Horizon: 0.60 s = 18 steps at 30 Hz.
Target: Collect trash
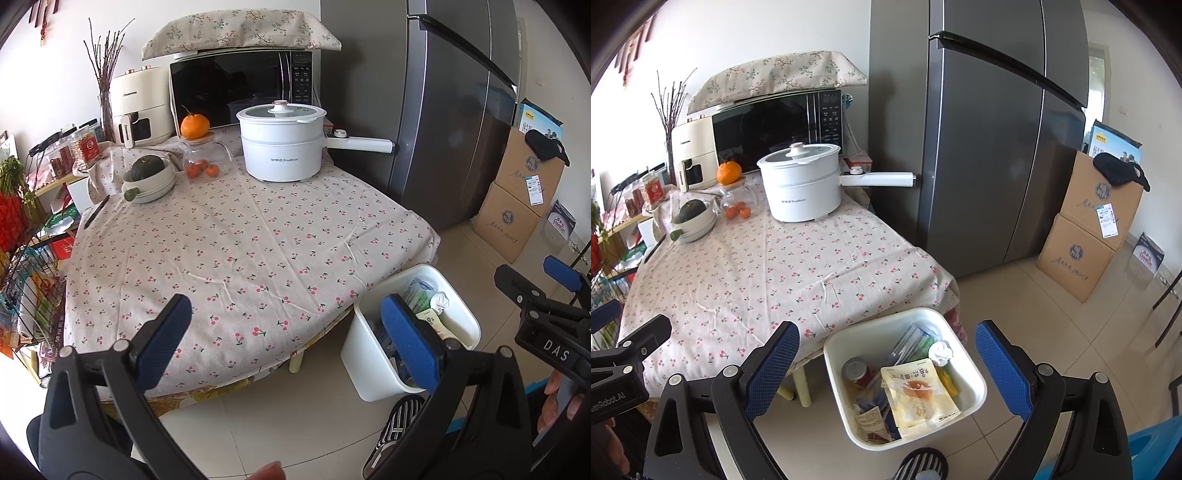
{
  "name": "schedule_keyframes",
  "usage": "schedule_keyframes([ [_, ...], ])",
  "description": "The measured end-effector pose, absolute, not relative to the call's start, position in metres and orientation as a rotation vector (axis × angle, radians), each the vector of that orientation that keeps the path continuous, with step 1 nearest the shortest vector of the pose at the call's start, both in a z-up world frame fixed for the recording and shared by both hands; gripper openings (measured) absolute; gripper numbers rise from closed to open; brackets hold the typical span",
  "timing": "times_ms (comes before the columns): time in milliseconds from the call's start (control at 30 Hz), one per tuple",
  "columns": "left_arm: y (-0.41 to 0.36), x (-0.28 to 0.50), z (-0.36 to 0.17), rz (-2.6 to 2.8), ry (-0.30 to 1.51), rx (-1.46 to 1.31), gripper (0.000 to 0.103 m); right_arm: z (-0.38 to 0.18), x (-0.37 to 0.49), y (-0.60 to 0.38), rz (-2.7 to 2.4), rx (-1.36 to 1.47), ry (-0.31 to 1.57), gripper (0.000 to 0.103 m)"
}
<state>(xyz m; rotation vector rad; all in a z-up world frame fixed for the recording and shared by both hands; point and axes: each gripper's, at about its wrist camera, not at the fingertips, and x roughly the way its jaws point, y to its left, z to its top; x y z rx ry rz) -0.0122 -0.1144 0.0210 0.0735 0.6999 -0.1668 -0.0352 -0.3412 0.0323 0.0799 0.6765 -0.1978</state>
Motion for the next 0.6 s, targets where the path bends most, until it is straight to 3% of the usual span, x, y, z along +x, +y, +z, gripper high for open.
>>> schedule_keyframes([
  [600, -0.111, -0.003, 0.0142, -0.184, 0.735, 0.066, 0.102, 0.0282, -0.0315, -0.3378, -0.209, 0.075, 0.688, 0.099],
])
